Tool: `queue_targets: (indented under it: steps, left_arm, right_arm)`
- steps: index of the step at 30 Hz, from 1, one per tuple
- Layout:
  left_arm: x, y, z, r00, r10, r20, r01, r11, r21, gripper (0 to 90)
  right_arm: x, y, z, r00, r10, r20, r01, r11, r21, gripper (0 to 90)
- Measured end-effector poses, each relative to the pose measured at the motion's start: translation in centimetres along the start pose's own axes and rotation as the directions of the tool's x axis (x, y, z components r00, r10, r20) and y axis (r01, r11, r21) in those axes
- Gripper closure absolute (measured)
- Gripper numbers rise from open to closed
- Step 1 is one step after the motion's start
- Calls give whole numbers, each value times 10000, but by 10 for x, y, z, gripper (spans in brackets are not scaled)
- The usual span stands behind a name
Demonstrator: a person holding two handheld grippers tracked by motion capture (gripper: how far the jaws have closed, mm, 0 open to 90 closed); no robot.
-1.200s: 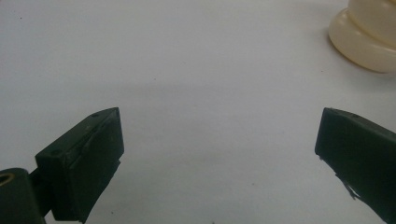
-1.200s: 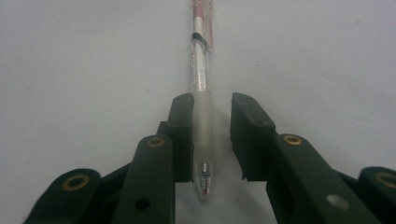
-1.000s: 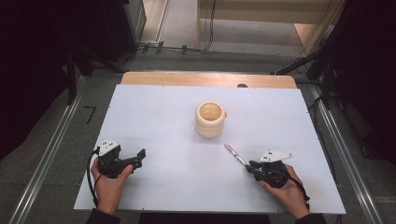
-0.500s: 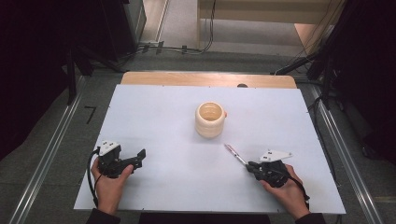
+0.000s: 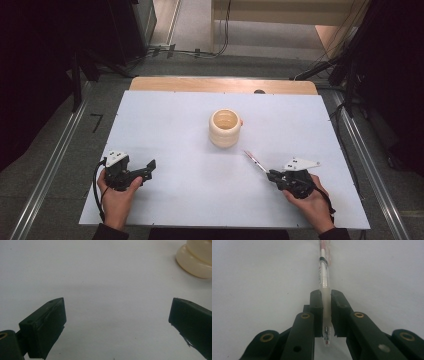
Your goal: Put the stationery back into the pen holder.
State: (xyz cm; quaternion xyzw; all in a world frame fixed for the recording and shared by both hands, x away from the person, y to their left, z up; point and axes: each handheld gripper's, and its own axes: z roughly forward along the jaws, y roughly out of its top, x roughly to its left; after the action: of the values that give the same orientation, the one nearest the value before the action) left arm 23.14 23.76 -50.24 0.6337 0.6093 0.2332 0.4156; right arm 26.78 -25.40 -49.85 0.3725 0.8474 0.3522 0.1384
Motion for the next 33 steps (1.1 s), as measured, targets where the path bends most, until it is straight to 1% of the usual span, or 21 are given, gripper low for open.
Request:
queue_targets:
  steps: [3,9,16,17,23,26,33]
  left_arm:
    - [0,0,0,10000,-6,10,6,10000,-2,18]
    - [0,0,0,10000,-10,18,10,10000,-11,19]
    - [0,0,0,10000,6,25,-6,10000,5,19]
    - [0,0,0,10000,0,27,0,10000,14,19]
    - [0,0,0,10000,-5,17,5,10000,18,18]
    - [0,0,0,10000,-5,38,5,10000,33,19]
    - [0,0,1,10000,0,38,-1,10000,64,19]
  right_arm:
    - [-3,0,-4,9998,184,74,-183,9997,-135,784]
    - [-8,1,-11,9992,378,133,-373,9986,-385,784]
    - [-10,1,-15,9990,401,178,-390,9976,-566,784]
    - [-10,2,-16,9989,464,111,-457,9974,-562,784]
    - [-10,3,-18,9990,432,82,-426,9967,-690,784]
    - [-10,4,-21,9988,481,-69,-485,9956,-797,784]
    - [-10,7,-27,9989,477,-42,-478,9934,-1039,784]
